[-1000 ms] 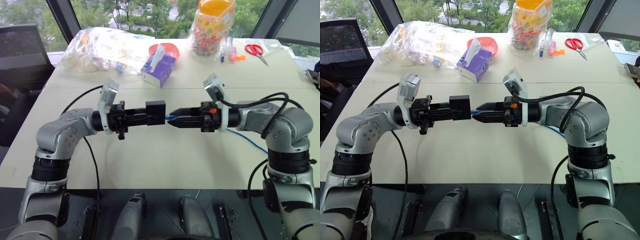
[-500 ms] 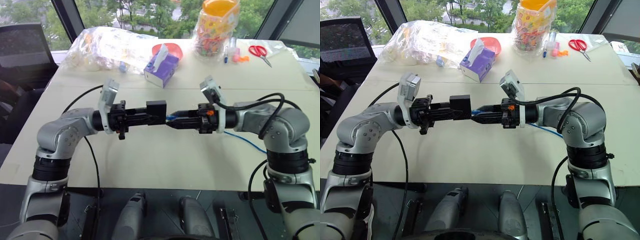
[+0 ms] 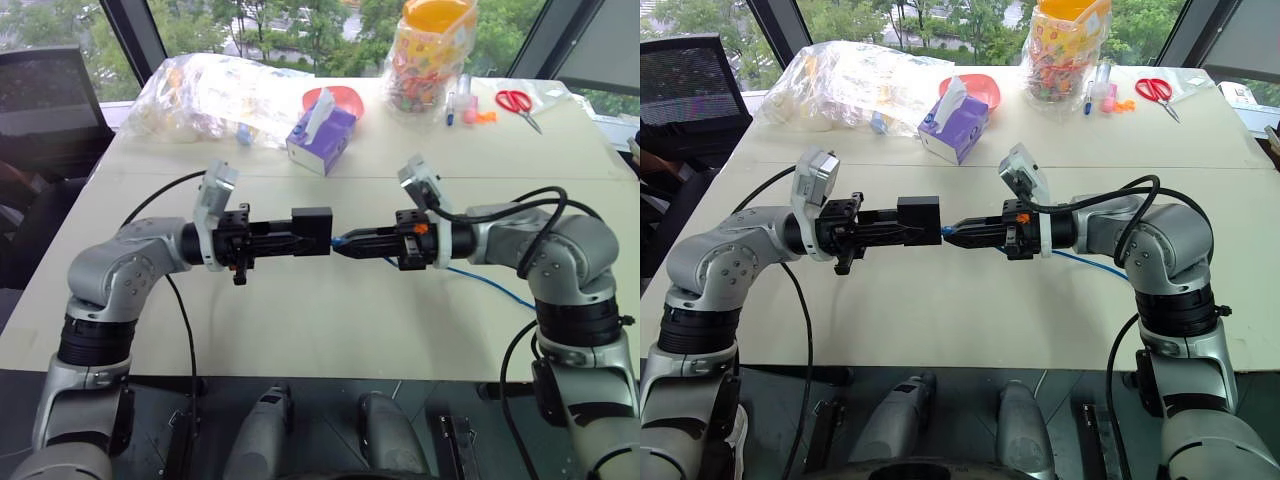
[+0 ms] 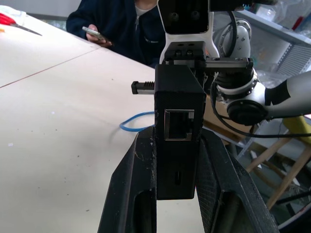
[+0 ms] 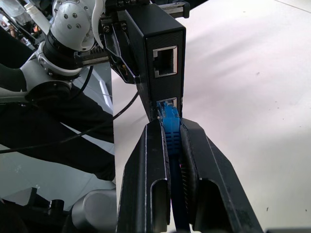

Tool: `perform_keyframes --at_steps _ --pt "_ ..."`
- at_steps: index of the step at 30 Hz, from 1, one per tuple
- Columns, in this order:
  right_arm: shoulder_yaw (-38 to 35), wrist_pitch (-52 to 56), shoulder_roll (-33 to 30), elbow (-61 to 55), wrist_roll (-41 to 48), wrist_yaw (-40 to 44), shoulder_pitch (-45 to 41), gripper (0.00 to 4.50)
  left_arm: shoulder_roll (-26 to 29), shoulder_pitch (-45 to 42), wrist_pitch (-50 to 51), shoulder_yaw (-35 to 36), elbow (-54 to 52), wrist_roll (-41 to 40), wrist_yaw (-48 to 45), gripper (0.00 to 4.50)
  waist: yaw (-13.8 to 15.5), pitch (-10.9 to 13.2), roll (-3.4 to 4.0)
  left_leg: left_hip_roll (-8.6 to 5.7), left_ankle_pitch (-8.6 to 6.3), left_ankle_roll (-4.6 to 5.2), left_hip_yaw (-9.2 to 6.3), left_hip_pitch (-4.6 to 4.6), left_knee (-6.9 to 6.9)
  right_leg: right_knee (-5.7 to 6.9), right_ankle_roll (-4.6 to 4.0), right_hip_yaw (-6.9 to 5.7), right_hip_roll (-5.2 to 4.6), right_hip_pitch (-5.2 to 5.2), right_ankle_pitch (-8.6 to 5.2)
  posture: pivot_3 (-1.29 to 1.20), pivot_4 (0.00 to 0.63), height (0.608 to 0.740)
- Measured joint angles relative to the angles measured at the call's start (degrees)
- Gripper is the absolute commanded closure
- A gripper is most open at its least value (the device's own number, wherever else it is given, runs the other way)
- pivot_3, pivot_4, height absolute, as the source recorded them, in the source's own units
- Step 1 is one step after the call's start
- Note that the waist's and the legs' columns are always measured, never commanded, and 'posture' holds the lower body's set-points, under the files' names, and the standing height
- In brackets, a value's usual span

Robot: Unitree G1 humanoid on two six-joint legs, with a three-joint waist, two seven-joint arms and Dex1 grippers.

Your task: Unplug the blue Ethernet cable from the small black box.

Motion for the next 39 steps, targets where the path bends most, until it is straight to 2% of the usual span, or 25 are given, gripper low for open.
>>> perform_keyframes --at_steps 9,13,15,21,28,33,37,39 --pt "8.4 -15.7 -4.8 4.7 -6.6 5.6 0.7 4.47 0.3 -0.2 5.4 0.0 -1.7 -1.2 4.6 4.02 -0.1 0.0 0.00 0.00 0.00 0.00 0.02 -0.01 0.00 -0.02 0.01 -0.01 0.00 0.00 0.00 0.00 0.150 0.728" --pt "13.1 -24.2 -11.3 15.7 -20.2 4.4 3.6 4.47 1.3 -0.6 5.9 2.2 -5.4 -5.5 2.5 4.02 0.4 0.0 -0.15 -0.06 -0.01 -0.02 0.05 -0.04 0.04 -0.11 0.00 0.00 -0.05 0.04 0.00 0.00 0.150 0.728" --pt "14.4 -26.6 -11.3 18.4 -23.1 4.9 4.3 4.47 1.6 -0.9 5.9 2.6 -5.7 -6.1 2.1 4.02 0.0 0.0 -0.10 -0.04 -0.01 -0.01 0.12 -0.02 0.02 -0.07 0.00 0.04 -0.07 -0.01 0.00 0.00 0.150 0.728" --pt "11.8 -29.3 -9.7 21.1 -24.5 5.4 2.1 4.47 2.9 -0.6 3.0 1.7 -5.2 -3.5 1.4 4.02 -0.5 0.0 -0.08 0.04 0.00 0.00 0.12 0.03 -0.01 0.01 0.01 0.04 0.02 -0.02 0.01 0.00 0.150 0.728" --pt "11.4 -43.2 -2.0 40.3 -37.4 -10.5 -2.2 4.47 0.7 0.7 -6.7 -1.2 2.0 6.9 3.3 4.02 0.0 0.0 -0.09 -0.01 0.00 0.00 0.13 0.04 0.05 -0.03 -0.02 0.06 0.00 0.04 0.03 0.00 0.150 0.728" --pt "10.9 -49.9 0.6 56.8 -45.1 -22.6 -8.7 4.47 -5.4 1.7 -15.5 -5.7 10.4 17.3 9.0 4.02 0.0 0.0 -0.08 -0.02 0.01 0.01 0.11 0.04 0.01 0.00 0.01 0.06 0.02 0.01 0.05 0.00 0.150 0.728" --pt "8.4 -53.5 2.2 67.0 -46.9 -29.0 -12.5 2.89 -11.5 -0.4 -24.3 -7.7 18.7 24.4 13.1 4.02 0.0 0.0 -0.08 -0.03 0.03 0.01 0.11 0.05 0.02 0.01 0.23 0.07 0.03 0.05 0.17 0.00 0.150 0.728" --pt "6.9 -54.7 2.3 69.7 -47.1 -30.6 -13.5 1.77 -13.8 -0.9 -27.2 -8.4 21.4 26.3 13.5 4.02 -0.1 0.0 -0.08 -0.04 0.03 0.01 0.11 0.06 0.03 0.00 0.25 0.08 0.03 0.06 0.18 0.00 0.150 0.728"
